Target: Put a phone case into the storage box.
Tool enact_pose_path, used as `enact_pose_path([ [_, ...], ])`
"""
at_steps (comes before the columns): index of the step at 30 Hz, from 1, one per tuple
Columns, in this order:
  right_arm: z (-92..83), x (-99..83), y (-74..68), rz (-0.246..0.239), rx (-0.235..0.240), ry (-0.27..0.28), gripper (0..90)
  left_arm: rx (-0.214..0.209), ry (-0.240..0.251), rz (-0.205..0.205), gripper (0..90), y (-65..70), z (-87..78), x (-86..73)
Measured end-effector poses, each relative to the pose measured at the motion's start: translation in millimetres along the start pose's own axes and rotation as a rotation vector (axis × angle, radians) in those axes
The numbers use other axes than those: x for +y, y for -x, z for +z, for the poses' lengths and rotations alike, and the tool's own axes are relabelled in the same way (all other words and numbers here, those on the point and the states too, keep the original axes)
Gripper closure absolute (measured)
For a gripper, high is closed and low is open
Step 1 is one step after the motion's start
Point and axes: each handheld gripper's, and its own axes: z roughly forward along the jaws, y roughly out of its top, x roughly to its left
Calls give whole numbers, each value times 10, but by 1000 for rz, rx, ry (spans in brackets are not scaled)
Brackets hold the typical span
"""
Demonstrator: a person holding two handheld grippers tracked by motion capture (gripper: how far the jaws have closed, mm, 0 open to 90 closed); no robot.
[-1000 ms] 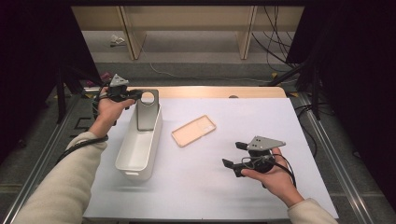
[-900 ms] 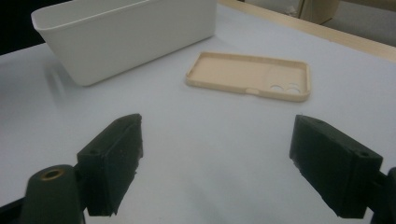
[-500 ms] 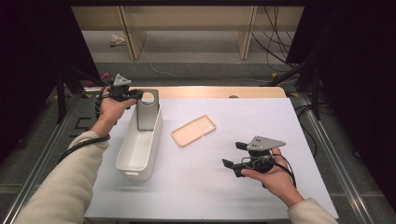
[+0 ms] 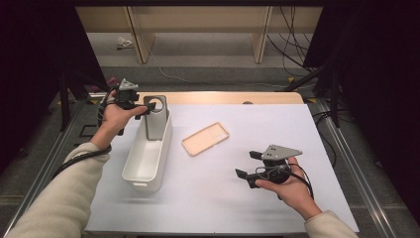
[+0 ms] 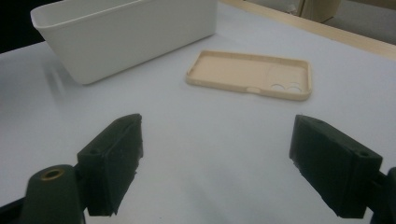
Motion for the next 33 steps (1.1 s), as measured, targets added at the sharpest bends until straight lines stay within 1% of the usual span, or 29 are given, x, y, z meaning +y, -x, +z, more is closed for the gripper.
enact_pose_path([
  [3,2,3,-5,-1,0,1,183,-6,14,-8,154,14,-62,12],
  [4,2,3,-4,-1,-1,2,182,-14,25,-11,154,30,-91,14],
  [5,2,2,-3,-1,-1,2,182,-18,27,-9,149,42,-112,16],
  [8,4,1,0,1,0,-1,182,-37,45,-8,101,114,-207,13],
  [11,6,3,-3,-1,0,0,182,-60,72,-19,55,197,-283,-29],
  [14,8,5,-4,-1,1,1,182,-81,84,-9,24,297,-379,-111],
  [16,13,5,-2,-1,1,0,182,-102,88,-4,0,365,-441,-169],
  [18,16,7,-2,-1,1,-1,182,-113,94,-5,0,425,-500,-225],
  [23,22,10,-4,-1,2,0,182,-137,125,-23,0,597,-684,-395],
  [26,26,13,-1,1,2,2,182,-151,139,-24,0,696,-774,-486],
  [28,26,15,1,4,1,2,182,-164,140,-10,0,790,-837,-565],
  [33,26,23,8,10,1,8,182,-206,162,0,0,968,-974,-757],
])
